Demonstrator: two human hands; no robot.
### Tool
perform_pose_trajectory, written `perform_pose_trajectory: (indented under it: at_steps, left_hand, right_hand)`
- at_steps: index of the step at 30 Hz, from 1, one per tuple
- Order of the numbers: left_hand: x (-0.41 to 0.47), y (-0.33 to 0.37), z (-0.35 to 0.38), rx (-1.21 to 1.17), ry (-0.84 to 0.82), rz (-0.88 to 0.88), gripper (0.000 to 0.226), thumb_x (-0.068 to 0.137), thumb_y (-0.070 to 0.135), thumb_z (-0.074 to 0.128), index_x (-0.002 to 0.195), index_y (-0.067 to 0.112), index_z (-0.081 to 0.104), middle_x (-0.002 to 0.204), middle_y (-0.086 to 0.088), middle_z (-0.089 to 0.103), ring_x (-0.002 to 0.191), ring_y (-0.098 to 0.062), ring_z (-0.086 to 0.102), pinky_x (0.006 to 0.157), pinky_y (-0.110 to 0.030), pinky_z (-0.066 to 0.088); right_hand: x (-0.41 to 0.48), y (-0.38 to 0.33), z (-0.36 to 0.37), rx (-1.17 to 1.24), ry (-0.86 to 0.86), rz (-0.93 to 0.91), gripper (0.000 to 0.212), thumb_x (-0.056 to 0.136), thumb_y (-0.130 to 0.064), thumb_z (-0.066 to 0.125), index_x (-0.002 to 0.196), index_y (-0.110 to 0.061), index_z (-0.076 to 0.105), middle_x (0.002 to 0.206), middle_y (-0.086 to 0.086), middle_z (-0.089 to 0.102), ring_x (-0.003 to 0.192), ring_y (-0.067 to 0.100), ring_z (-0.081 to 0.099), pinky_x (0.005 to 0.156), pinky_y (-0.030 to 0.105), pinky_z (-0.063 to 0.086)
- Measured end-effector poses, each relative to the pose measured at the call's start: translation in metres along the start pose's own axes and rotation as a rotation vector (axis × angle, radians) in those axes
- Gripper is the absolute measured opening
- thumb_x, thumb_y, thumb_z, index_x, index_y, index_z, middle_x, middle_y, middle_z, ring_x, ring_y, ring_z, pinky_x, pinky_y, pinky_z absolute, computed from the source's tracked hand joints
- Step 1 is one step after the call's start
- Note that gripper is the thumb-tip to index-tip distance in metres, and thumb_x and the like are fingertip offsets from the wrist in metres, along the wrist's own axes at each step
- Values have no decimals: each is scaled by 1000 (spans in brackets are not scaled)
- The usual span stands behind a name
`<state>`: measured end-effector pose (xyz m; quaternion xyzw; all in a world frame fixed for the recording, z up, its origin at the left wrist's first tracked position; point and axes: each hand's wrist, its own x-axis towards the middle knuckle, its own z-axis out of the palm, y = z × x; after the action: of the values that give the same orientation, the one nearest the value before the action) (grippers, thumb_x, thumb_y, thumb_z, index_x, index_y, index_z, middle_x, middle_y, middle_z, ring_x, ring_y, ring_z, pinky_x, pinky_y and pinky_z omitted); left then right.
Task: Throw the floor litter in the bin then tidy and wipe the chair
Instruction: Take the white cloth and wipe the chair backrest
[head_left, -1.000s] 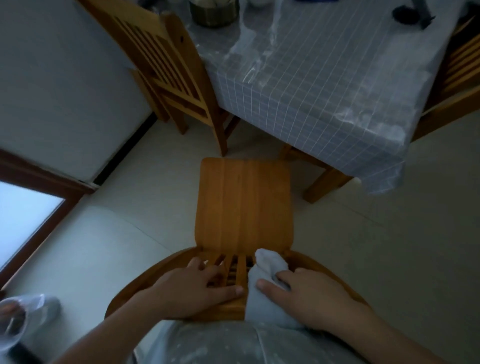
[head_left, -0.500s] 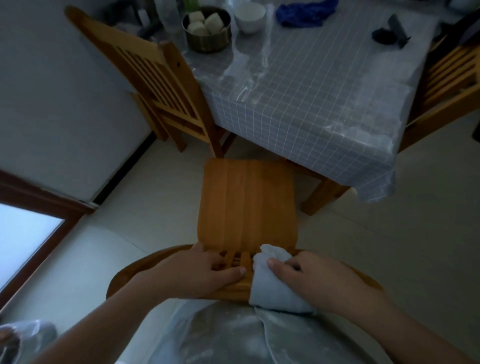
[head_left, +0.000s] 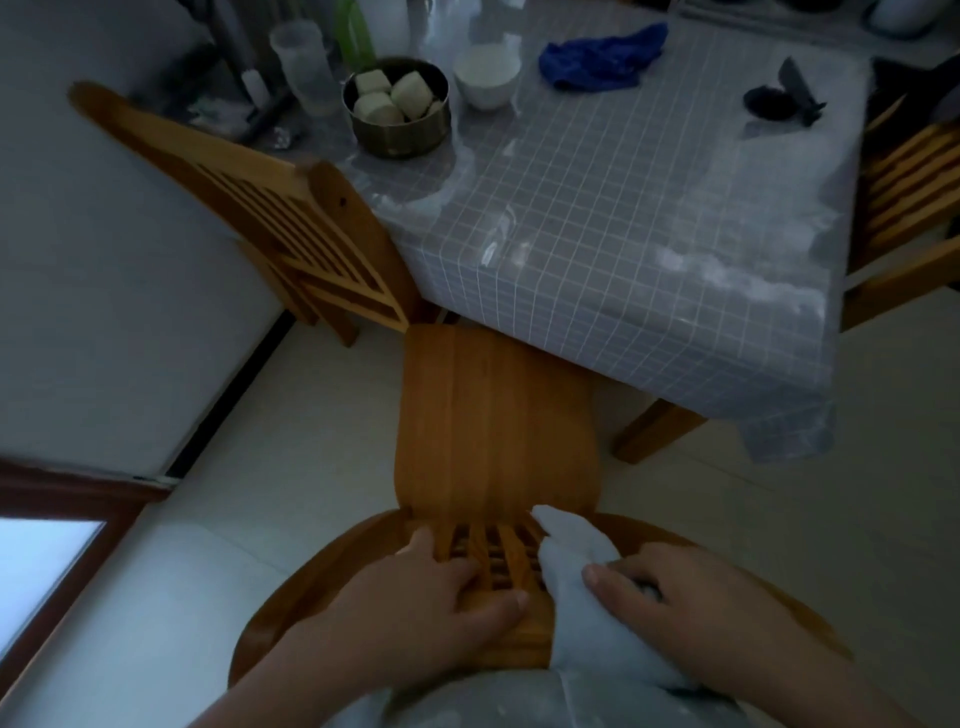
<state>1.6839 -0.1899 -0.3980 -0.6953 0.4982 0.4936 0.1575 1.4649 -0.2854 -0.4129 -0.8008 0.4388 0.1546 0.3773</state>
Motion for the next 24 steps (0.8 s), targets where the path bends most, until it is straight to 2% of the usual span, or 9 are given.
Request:
perform_pose_trajectory:
  at_steps: [5,9,16,24]
  left_hand:
    - [22,0,-24,20,-14,16,75,74,85,23,126,40,52,120,-3,41,105,-18,51,94,-35,43]
    - [33,4,-40,44,-23,30,74,74,84,24,127,40,52,121,-3,41,107,-19,50,93,-36,44]
    - [52,10,-81,139,-36,46,74,76,83,25,134,41,47,130,-4,39,113,-22,51,95,-36,44]
    - [73,-13,-130,163,-72,43,78,73,86,24,139,45,39,132,-2,37,114,-20,50,97,-35,43]
  right_hand:
    - [20,3,-11,30,9,12,68,79,-76,27,62,-15,50,63,1,50,58,10,50,55,24,35]
    - [29,4,-19,63,14,34,65,77,-77,25,58,-17,43,61,1,46,57,10,47,54,25,34]
    - [48,2,-33,109,61,73,61,80,-74,24,57,-20,40,62,-1,45,56,9,46,54,26,34]
    - [87,-24,-50,130,92,90,65,79,-75,21,58,-19,46,59,1,46,54,10,46,55,27,36]
